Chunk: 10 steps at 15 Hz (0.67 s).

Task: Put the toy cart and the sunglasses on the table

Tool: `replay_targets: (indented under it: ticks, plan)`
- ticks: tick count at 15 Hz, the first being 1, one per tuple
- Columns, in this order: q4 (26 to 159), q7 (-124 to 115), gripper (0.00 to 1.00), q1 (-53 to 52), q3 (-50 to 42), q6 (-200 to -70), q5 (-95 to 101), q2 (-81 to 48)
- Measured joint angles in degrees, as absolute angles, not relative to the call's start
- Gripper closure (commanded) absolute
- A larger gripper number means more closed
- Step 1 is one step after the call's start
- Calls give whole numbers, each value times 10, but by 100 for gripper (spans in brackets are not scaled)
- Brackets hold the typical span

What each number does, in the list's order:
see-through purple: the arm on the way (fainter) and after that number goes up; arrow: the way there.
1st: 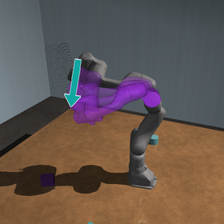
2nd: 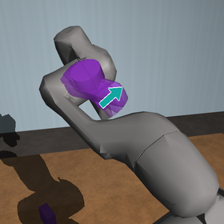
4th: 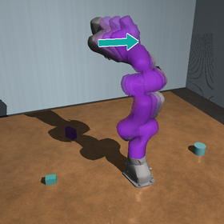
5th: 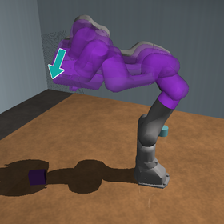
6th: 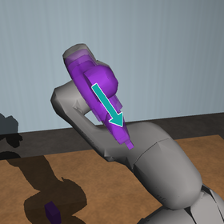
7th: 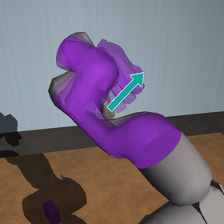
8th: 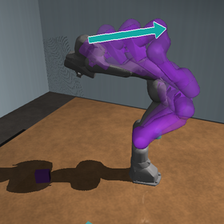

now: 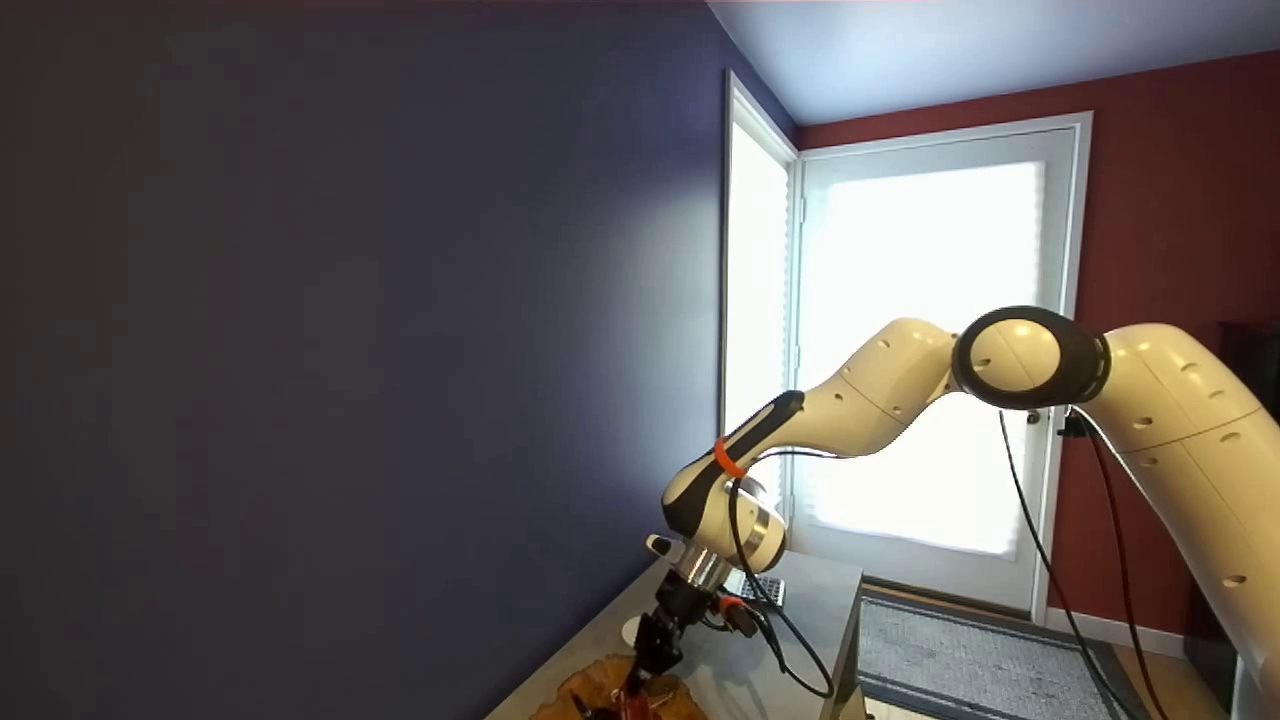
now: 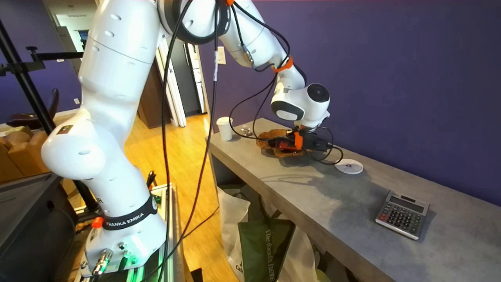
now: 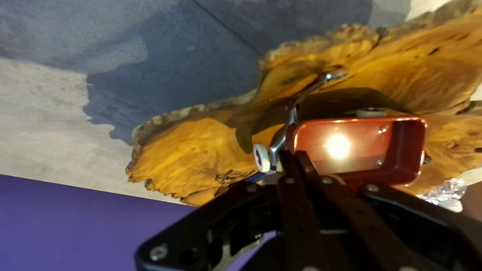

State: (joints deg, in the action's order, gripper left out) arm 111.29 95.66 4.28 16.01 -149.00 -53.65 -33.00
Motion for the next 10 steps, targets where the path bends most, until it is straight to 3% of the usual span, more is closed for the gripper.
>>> replay_targets:
  ticks: [10]
  plan:
    - [1142, 883, 99, 8, 123, -1454, -471, -238]
